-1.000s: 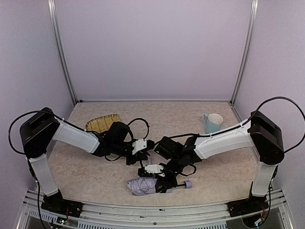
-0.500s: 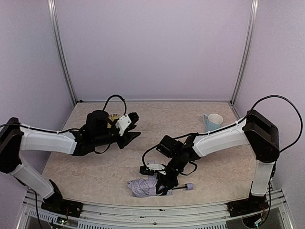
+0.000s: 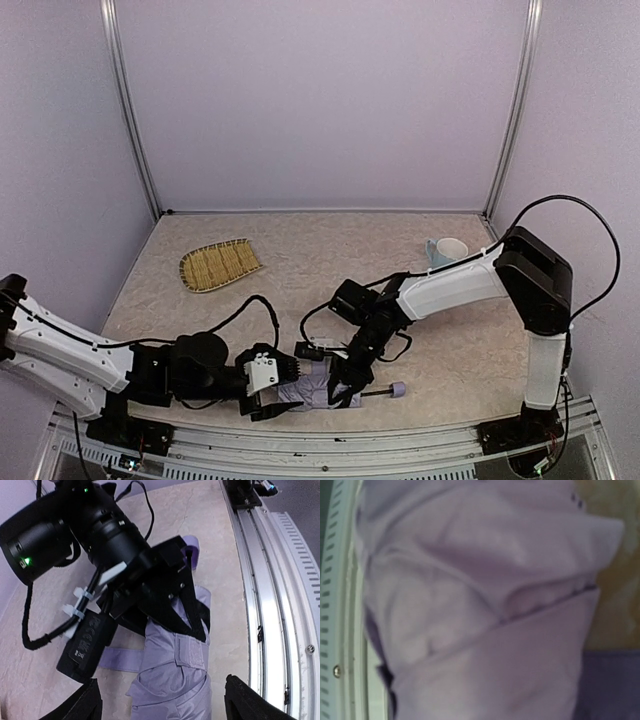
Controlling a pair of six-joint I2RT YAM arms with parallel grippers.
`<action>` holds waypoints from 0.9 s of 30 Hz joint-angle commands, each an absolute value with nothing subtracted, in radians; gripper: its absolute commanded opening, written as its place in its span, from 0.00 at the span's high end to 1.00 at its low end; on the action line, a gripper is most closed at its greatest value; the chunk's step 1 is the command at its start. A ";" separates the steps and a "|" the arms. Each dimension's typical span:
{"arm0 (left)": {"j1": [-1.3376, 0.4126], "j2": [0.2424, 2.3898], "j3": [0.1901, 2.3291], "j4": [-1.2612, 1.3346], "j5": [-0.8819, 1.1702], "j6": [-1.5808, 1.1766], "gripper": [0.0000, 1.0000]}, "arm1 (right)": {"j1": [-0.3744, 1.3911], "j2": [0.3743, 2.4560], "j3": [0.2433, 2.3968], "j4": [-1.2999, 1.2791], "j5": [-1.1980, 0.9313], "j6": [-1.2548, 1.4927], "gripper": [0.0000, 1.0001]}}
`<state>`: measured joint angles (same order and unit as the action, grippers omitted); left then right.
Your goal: Put away the umbrella
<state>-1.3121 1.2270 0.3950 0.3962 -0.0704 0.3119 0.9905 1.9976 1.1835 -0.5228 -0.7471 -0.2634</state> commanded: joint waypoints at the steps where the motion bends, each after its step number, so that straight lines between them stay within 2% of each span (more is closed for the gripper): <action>1: -1.317 1.319 0.413 0.399 -0.198 0.354 0.16 | 0.973 2.094 1.130 -0.715 -0.618 -0.273 1.00; 8: -1.265 1.535 0.471 0.391 -0.084 0.353 0.16 | 0.945 2.103 1.147 -0.716 -0.638 -0.297 1.00; 12: -1.253 1.635 0.523 0.412 -0.036 0.397 0.18 | 0.931 2.097 1.149 -0.697 -0.648 -0.300 0.95; 15: -1.238 1.685 0.562 0.371 0.031 0.396 0.34 | 0.916 2.080 1.149 -0.661 -0.642 -0.275 0.89; 19: -1.236 1.714 0.566 0.316 0.091 0.402 0.54 | 0.911 2.010 1.118 -0.573 -0.636 -0.236 0.75; 25: -1.230 1.752 0.593 0.219 0.125 0.420 0.72 | 0.911 1.881 1.081 -0.483 -0.566 -0.195 0.53; 27: -1.230 1.770 0.610 0.200 0.139 0.428 0.74 | 0.910 1.844 1.070 -0.480 -0.548 -0.192 0.48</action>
